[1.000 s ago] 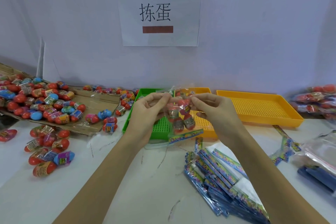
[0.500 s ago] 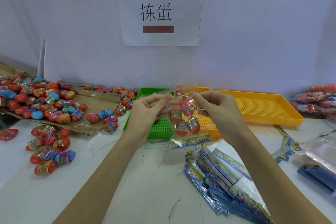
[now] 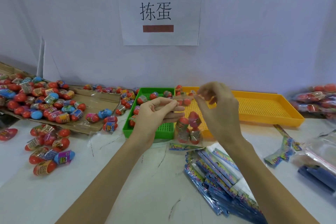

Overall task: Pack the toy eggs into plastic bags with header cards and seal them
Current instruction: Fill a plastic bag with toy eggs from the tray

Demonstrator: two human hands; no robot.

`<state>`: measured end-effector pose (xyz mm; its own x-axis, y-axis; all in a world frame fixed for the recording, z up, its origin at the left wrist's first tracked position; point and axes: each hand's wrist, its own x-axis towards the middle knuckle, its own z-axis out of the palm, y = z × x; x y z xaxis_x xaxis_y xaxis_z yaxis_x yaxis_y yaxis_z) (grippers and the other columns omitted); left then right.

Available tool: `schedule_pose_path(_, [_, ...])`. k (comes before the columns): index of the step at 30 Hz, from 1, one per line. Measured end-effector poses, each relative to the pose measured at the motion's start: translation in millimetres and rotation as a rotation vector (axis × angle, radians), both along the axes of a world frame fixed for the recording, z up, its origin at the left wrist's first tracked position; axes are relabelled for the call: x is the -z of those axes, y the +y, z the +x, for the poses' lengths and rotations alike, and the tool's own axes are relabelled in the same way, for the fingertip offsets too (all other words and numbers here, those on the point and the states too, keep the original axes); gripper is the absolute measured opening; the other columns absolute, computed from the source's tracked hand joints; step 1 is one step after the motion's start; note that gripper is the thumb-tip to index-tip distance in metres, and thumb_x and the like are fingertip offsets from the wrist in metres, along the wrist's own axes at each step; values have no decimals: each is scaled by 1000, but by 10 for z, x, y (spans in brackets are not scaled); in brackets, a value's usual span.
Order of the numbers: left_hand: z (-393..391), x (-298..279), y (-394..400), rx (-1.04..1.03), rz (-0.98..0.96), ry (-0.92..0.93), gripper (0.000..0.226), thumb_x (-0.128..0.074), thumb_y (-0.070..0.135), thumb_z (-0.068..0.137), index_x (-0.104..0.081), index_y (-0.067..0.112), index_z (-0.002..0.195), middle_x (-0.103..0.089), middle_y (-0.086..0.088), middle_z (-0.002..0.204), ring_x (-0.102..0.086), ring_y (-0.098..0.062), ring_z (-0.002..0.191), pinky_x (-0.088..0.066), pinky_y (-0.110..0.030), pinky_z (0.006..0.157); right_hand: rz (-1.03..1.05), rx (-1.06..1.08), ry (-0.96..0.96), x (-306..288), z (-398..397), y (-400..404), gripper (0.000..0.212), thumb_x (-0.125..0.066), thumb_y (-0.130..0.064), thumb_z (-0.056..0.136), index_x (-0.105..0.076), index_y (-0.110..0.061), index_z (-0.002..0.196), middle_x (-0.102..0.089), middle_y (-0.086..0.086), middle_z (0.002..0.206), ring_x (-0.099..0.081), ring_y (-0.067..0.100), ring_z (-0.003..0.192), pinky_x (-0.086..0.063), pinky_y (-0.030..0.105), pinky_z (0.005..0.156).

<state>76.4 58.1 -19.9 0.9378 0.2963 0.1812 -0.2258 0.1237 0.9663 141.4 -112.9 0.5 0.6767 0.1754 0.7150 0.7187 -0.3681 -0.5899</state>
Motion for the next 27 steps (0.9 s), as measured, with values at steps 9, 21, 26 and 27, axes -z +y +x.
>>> schedule_pose_path(9, [-20,-6,-111,-52,163,-115,12,-67,11,101,-77,10,108,-81,-10,91,-79,-28,81,-62,-27,71,-288,10,-229,80,-25,46,14,-75,-21,94,-80,-15,106,-69,4,106,-60,25,104,-51,36,85])
schedule_pose_path(21, [1,58,-80,-156,526,-226,16,-72,10,97,-77,24,104,-79,6,85,-77,-12,73,-62,-24,71,-319,-10,-229,56,-3,12,10,-75,-16,93,-81,-10,98,-73,3,98,-62,27,100,-54,41,84])
schedule_pose_path(26, [1,75,-105,-163,559,-220,13,-72,11,97,-77,20,105,-79,3,83,-77,-11,73,-64,-27,73,-290,26,-200,65,-31,33,7,-75,-13,91,-79,-9,95,-72,4,96,-61,26,96,-53,35,80])
schedule_pose_path(27, [-1,77,-107,-167,562,-219,12,-72,11,97,-78,19,105,-79,3,83,-77,-11,73,-63,-27,73,-278,35,-181,71,-38,44,7,-75,-13,91,-79,-9,95,-71,4,95,-61,26,95,-52,35,80])
